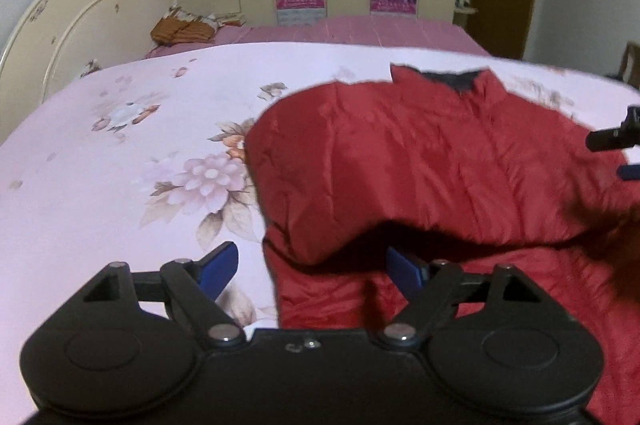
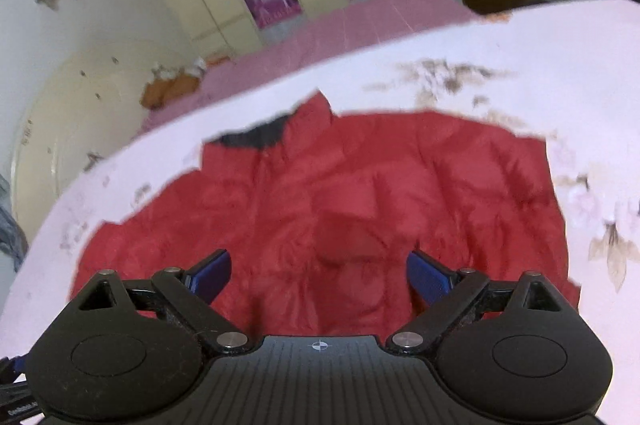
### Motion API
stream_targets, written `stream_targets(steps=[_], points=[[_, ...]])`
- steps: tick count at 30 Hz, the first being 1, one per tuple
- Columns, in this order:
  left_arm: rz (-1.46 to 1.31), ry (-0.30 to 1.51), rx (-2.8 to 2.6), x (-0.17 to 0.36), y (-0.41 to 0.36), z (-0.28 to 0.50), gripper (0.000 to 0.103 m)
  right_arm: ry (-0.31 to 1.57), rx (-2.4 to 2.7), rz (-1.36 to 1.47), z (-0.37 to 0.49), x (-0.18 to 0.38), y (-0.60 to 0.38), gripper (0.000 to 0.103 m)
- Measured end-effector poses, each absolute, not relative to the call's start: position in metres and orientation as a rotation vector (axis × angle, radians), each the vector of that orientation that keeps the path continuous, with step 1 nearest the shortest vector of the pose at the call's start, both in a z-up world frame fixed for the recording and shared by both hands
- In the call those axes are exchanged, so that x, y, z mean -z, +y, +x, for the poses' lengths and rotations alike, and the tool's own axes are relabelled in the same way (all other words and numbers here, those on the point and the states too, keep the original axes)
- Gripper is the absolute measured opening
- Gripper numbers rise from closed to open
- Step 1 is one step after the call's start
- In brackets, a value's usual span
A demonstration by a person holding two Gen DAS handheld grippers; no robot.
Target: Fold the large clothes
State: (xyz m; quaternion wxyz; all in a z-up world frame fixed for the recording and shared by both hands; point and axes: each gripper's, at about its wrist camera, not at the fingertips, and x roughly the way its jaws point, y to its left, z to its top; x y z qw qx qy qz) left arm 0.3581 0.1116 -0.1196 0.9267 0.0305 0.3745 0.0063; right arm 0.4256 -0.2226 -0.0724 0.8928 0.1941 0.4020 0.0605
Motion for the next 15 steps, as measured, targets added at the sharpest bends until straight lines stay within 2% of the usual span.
stream_targets(steps=[2, 3, 6, 8, 9, 10, 11, 12, 14, 15], points=[[0.092, 0.779, -0.037, 0.129, 0.108, 0.367, 0.065, 0.854, -0.091, 0.362, 0.426, 0.079, -0.221, 0.093], [0.094, 0.779, -0.045, 0.132, 0.108, 0.370, 0.063, 0.854, -0.077, 0.347, 0.425, 0.081, -0.222, 0.093], [0.086, 0.770, -0.075, 0.136, 0.112, 0.373, 0.050, 0.873, -0.051, 0.333, 0.423, 0.088, -0.227, 0.093], [0.080, 0.761, -0.084, 0.137, 0.116, 0.375, 0.029, 0.881, -0.038, 0.333, 0.421, 0.092, -0.231, 0.093], [0.076, 0.764, -0.083, 0.138, 0.117, 0.376, 0.025, 0.891, -0.035, 0.331, 0.421, 0.095, -0.232, 0.092], [0.074, 0.764, -0.080, 0.139, 0.118, 0.377, 0.021, 0.898, -0.040, 0.335, 0.420, 0.097, -0.232, 0.066], [0.075, 0.759, -0.075, 0.139, 0.117, 0.377, 0.015, 0.911, -0.069, 0.351, 0.420, 0.099, -0.232, 0.052], [0.082, 0.754, -0.072, 0.139, 0.115, 0.377, 0.014, 0.918, -0.084, 0.362, 0.422, 0.099, -0.230, 0.044], [0.083, 0.734, -0.068, 0.137, 0.112, 0.374, 0.011, 0.902, -0.088, 0.352, 0.421, 0.097, -0.226, 0.036], [0.079, 0.722, -0.066, 0.135, 0.111, 0.374, 0.011, 0.893, -0.095, 0.356, 0.421, 0.095, -0.226, 0.025]])
